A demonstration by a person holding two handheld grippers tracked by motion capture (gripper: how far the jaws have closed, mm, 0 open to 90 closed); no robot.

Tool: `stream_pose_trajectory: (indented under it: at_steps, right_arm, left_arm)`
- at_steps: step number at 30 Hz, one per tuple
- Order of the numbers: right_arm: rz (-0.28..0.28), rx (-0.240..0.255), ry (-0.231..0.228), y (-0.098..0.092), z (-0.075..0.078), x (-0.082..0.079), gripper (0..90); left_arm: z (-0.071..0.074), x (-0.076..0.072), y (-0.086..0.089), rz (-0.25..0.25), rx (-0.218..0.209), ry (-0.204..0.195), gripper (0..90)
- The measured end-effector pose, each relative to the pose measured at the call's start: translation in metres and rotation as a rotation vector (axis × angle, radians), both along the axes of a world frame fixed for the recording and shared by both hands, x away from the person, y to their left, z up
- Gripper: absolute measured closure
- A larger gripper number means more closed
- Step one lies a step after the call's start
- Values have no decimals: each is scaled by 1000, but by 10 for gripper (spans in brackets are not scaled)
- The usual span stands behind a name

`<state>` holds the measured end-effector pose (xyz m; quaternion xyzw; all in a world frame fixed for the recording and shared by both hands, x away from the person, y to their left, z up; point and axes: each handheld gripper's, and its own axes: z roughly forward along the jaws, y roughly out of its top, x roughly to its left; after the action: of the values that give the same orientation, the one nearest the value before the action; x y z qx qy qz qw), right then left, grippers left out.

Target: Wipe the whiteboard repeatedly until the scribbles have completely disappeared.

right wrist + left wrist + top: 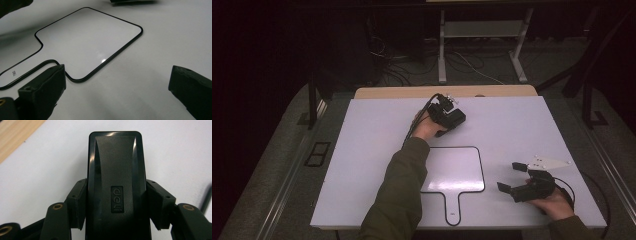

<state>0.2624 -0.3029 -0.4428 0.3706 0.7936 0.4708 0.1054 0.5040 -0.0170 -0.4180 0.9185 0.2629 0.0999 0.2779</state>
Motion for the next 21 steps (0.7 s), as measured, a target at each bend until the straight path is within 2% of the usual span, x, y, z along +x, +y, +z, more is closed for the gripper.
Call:
stream_pose_trajectory:
  at_steps: [3,6,8,9,21]
  right_arm:
    - [-1,1,-3,-1,0,0,2]
    - [-5,5,-2,-2,0,0,2]
    - [-5,6,-1,-2,0,0,3]
    - [-5,7,-1,-2,0,0,2]
    - [-6,8,-2,-3,0,0,2]
  left_arm:
    - [-5,3,-2,6,20,1,391]
    - [-12,5,-2,18,17,24,391]
    - [-14,6,-2,22,19,25,391]
    - [-14,6,-1,23,19,34,391]
    - [-14,7,2,28,3,36,388]
